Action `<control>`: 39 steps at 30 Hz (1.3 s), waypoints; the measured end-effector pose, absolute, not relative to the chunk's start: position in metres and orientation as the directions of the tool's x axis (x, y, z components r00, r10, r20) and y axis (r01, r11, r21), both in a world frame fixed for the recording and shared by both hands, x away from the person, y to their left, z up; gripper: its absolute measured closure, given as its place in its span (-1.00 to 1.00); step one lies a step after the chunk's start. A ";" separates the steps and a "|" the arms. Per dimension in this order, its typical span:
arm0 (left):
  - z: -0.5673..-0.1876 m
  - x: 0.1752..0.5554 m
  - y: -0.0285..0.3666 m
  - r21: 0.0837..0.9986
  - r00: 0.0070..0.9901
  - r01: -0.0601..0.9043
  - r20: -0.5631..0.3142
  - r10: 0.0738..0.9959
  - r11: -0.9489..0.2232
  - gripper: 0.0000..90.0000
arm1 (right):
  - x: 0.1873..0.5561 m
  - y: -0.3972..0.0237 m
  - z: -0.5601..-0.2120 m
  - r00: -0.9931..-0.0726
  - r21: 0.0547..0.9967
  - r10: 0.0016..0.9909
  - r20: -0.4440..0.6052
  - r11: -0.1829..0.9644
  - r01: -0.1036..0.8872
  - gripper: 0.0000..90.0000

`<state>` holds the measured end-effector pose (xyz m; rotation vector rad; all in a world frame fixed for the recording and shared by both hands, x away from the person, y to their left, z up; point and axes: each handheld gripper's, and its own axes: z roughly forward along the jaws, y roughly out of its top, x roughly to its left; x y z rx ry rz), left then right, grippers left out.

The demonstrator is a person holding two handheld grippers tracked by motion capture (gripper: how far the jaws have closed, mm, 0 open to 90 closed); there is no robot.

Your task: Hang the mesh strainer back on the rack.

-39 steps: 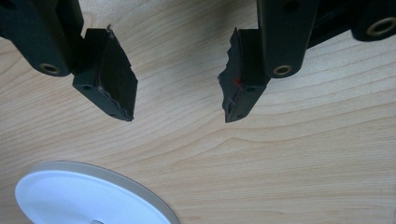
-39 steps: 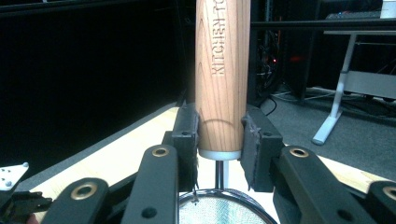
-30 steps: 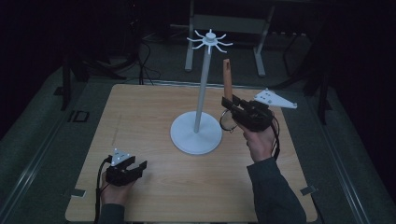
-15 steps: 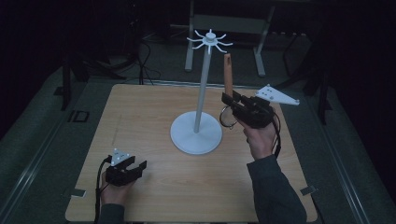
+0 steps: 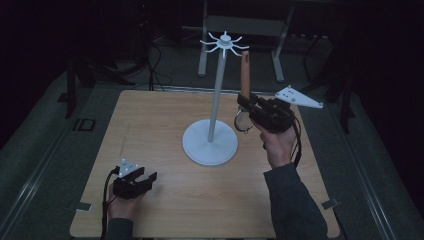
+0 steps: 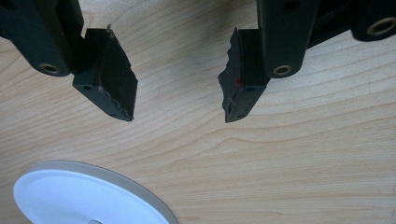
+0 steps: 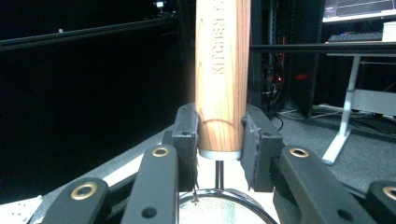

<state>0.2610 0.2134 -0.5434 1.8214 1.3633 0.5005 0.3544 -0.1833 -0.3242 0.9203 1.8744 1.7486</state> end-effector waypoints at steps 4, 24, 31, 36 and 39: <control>-0.544 0.261 0.213 0.779 0.347 0.617 -0.141 0.927 -0.112 0.00 | 0.357 -0.181 -0.322 -0.698 0.982 0.704 0.134 0.000 0.188 0.54; -0.543 0.261 0.214 0.780 0.344 0.616 -0.143 0.928 -0.108 0.00 | 0.373 -0.168 -0.322 -0.707 0.973 0.689 0.157 0.014 0.230 0.54; -0.543 0.261 0.214 0.780 0.344 0.616 -0.143 0.928 -0.108 0.00 | 0.378 -0.163 -0.324 -0.712 0.968 0.683 0.165 0.027 0.250 0.53; -0.543 0.261 0.213 0.780 0.345 0.616 -0.143 0.928 -0.109 0.00 | 0.380 -0.165 -0.330 -0.703 0.966 0.693 0.159 0.037 0.256 0.32; -0.544 0.261 0.213 0.780 0.346 0.617 -0.144 0.927 -0.109 0.00 | 0.379 -0.165 -0.331 -0.695 0.966 0.703 0.148 0.047 0.253 0.21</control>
